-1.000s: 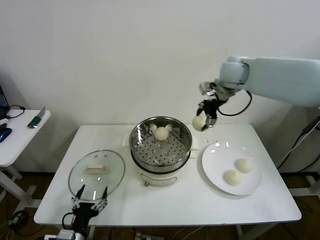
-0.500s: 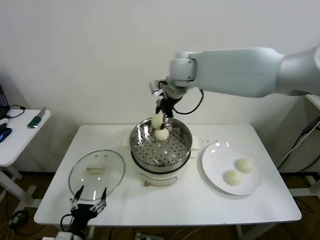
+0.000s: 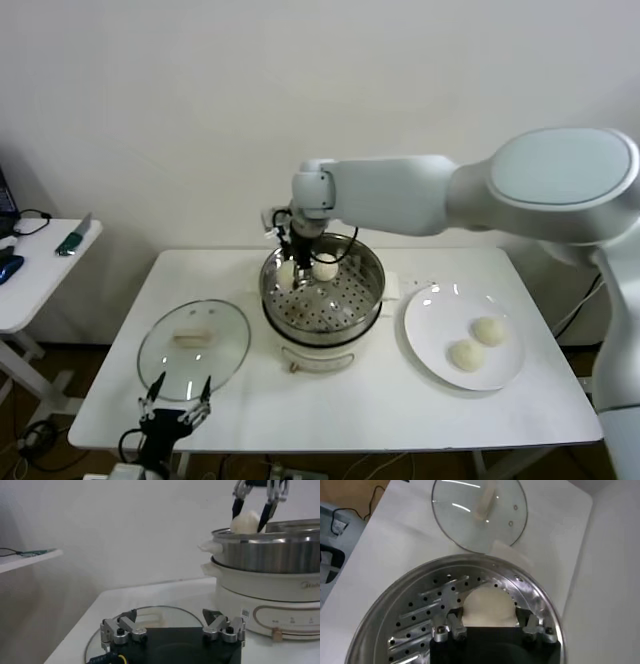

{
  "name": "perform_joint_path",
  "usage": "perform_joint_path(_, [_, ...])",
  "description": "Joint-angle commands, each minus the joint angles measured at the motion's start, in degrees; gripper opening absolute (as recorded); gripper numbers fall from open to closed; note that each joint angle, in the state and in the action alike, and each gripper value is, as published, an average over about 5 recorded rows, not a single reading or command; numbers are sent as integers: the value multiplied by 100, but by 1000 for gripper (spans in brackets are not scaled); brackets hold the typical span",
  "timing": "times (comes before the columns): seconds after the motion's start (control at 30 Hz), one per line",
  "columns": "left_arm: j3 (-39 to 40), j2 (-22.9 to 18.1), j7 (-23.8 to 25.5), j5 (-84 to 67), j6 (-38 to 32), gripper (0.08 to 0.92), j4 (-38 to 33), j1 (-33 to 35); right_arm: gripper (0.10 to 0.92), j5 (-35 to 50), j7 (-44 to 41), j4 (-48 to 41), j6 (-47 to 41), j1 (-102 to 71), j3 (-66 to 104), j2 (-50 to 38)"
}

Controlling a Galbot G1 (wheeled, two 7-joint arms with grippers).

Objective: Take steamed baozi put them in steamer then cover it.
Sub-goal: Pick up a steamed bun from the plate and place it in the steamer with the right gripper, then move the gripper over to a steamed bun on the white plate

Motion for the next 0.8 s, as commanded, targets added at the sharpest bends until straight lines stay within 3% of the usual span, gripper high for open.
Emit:
perform_joint_path(0.03, [4,18,-1,5,-6,823,25,-6,704,-212,63,-405,-26,-559,49,215])
perform_joint_path(0.37, [28,8,0,7,-6,823,10,-39,712,-226,167,-381,-17,-533,93,186])
perform_joint_path(0.53, [24,-2,-1,10,-12,823,-28,-6,798,-214,152,-202,27,-417,132,65])
perform_joint_path(0.8, [-20,-1,0,7,-11,823,-140,59,823,-190,-78,621,177,483,37,-769])
